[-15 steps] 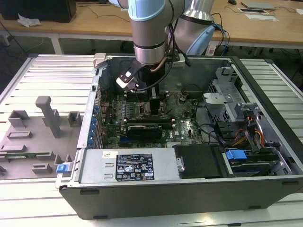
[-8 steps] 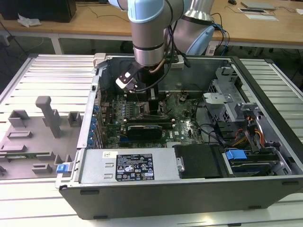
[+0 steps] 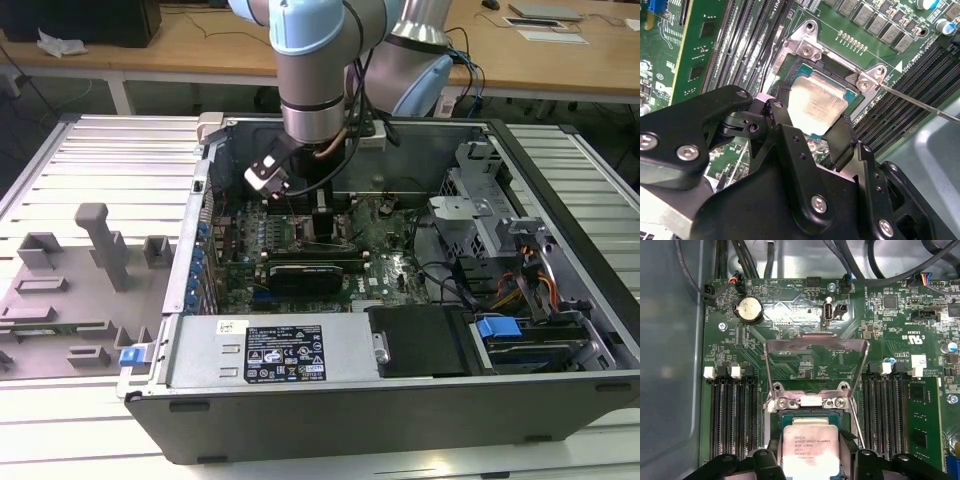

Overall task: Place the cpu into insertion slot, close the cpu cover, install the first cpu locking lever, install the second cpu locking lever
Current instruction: 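Place the cpu into insertion slot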

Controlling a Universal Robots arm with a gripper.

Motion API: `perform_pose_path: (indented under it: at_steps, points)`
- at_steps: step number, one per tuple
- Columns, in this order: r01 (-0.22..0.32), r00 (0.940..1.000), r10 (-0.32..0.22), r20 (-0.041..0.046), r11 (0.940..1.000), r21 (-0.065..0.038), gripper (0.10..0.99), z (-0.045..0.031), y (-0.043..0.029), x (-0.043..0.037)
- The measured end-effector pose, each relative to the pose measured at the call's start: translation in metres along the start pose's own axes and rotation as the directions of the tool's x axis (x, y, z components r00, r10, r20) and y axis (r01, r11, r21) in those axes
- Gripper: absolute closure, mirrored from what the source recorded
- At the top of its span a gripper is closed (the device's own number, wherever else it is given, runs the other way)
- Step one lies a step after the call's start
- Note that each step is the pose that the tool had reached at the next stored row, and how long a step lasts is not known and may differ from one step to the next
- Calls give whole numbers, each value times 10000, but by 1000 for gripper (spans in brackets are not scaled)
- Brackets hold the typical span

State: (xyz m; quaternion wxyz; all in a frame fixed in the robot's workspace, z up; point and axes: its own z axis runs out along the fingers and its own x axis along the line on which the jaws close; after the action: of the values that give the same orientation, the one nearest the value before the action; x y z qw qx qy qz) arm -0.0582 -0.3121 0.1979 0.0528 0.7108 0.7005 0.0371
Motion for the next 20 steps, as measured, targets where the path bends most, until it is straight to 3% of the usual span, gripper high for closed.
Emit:
perform_pose_path:
  at_steps: [9,10,20]
  points:
    - [-6,10000,6,-5,10000,-3,533,10,-1,2]
    - [-7,10000,7,-2,10000,-1,471,9,-2,1]
    - [-5,10000,5,8,10000,-1,486,-10,1,1]
